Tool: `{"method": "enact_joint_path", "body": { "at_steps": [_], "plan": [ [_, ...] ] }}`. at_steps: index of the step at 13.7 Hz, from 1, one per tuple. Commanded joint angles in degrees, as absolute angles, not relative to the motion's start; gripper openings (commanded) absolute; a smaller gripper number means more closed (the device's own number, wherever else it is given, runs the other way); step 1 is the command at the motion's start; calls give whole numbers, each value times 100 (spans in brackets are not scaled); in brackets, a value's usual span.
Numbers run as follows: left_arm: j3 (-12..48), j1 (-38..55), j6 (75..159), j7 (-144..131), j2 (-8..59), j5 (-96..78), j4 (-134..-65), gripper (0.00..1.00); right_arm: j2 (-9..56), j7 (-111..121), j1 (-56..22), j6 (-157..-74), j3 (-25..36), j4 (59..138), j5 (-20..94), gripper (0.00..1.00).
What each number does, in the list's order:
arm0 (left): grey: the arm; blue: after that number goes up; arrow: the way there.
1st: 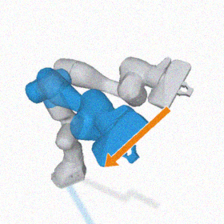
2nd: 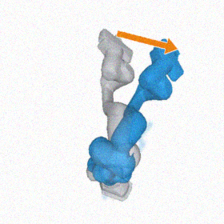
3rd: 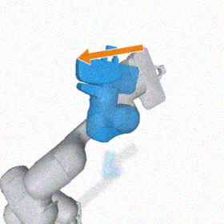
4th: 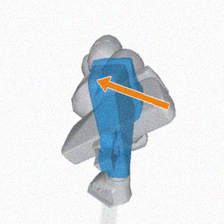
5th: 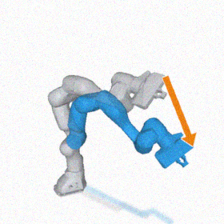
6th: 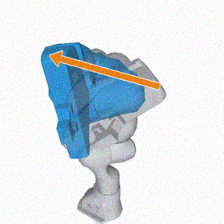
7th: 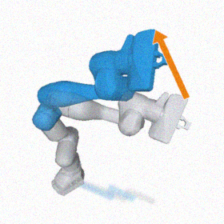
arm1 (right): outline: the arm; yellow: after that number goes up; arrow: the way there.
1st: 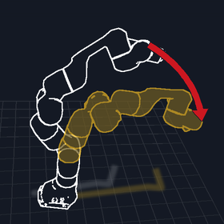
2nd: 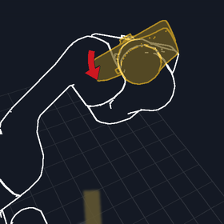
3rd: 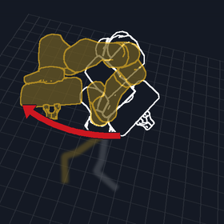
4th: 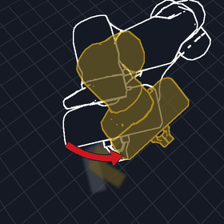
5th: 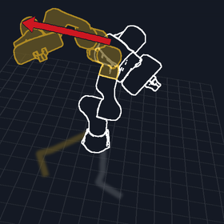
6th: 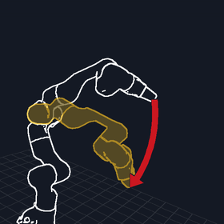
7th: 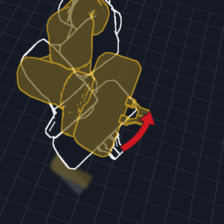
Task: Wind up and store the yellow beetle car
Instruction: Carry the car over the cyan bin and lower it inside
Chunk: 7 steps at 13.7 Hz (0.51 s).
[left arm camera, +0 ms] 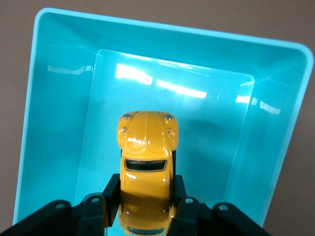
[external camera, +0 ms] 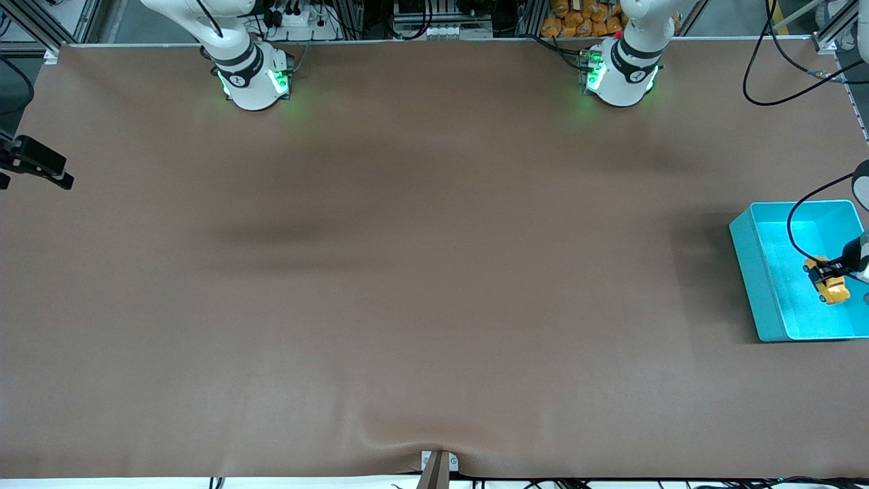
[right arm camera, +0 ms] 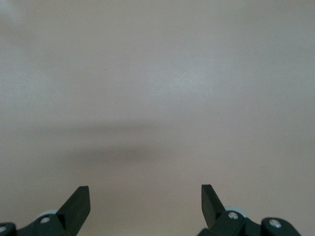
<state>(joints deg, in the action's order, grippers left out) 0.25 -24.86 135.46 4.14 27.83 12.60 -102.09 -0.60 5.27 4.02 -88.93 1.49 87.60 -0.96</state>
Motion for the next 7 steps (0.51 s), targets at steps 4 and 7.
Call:
{"method": "enact_joint_path", "body": {
  "at_steps": [4, 7],
  "plan": [
    [114, -2847, 13755, 1468, 3058, 520, -10134, 0, -220, 642, 431, -8938, 158, 8780, -202, 100],
    [114, -2848, 13886, 1485, 3225, 466, -10151, 0, -202, 642, 404, -9009, 141, 8763, -193, 100]
  ]
}}
